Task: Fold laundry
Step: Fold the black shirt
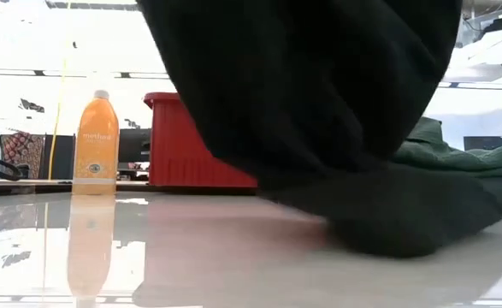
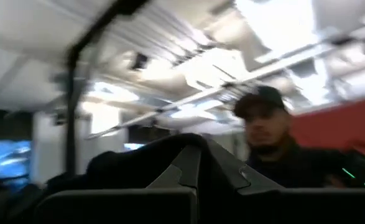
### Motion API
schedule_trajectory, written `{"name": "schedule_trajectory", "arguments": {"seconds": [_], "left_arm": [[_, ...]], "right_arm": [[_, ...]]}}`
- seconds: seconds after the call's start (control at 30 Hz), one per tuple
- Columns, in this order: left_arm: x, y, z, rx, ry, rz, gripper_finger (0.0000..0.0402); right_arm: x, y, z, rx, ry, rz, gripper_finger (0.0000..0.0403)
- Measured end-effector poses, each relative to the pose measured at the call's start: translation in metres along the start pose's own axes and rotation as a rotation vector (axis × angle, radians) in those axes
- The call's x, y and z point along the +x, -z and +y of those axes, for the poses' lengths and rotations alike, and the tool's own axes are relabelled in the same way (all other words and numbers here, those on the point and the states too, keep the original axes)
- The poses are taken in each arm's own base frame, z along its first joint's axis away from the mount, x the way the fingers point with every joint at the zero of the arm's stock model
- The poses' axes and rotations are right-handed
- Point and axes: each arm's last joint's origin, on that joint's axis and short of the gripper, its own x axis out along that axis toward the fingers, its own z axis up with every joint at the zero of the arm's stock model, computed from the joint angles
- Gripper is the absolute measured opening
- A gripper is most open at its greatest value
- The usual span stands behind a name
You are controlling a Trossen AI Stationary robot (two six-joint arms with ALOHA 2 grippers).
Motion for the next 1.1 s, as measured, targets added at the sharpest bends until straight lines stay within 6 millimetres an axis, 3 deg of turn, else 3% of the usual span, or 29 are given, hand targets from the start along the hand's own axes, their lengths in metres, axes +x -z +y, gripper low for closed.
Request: {"name": "schedule_trajectory", "arguments": {"seconds": [0.1, 0.23, 0.37, 0.5, 0.6, 0.7, 0.8, 0.9, 0.97, 1.1], "left_arm": [[0.030, -0.009, 0.013, 0.028, -0.004, 0.129, 0.0000], [0.046, -0.029, 0.034, 0.109, -0.239, 0.354, 0.0000], [0.049, -0.064, 0.045, 0.238, -0.392, 0.441, 0.0000], [0.042, -0.118, 0.047, 0.406, -0.557, 0.418, 0.0000], [0.037, -0.146, 0.050, 0.476, -0.658, 0.395, 0.0000], [0.039, -0.165, 0.053, 0.484, -0.639, 0.359, 0.0000], [0.046, -0.172, 0.060, 0.482, -0.554, 0.315, 0.0000], [0.049, -0.176, 0.055, 0.455, -0.443, 0.233, 0.0000], [0.048, -0.180, 0.047, 0.418, -0.398, 0.241, 0.0000], [0.046, -0.159, 0.044, 0.193, -0.333, 0.395, 0.0000]], "right_arm": [[0.010, -0.006, -0.019, -0.024, 0.064, 0.145, 0.0018], [0.011, -0.011, -0.058, -0.056, 0.184, 0.256, 0.0018], [-0.006, -0.019, -0.106, -0.116, 0.394, 0.341, 0.0018], [-0.030, -0.024, -0.156, -0.219, 0.569, 0.398, 0.0018], [-0.040, -0.024, -0.191, -0.299, 0.590, 0.391, 0.0018], [-0.040, -0.032, -0.213, -0.383, 0.564, 0.337, 0.0018], [-0.034, -0.044, -0.220, -0.484, 0.529, 0.279, 0.0018], [-0.036, -0.054, -0.213, -0.557, 0.520, 0.218, 0.0018], [-0.039, -0.062, -0.204, -0.477, 0.492, 0.236, 0.0018], [-0.045, -0.057, -0.180, -0.158, 0.328, 0.406, 0.0018]]}}
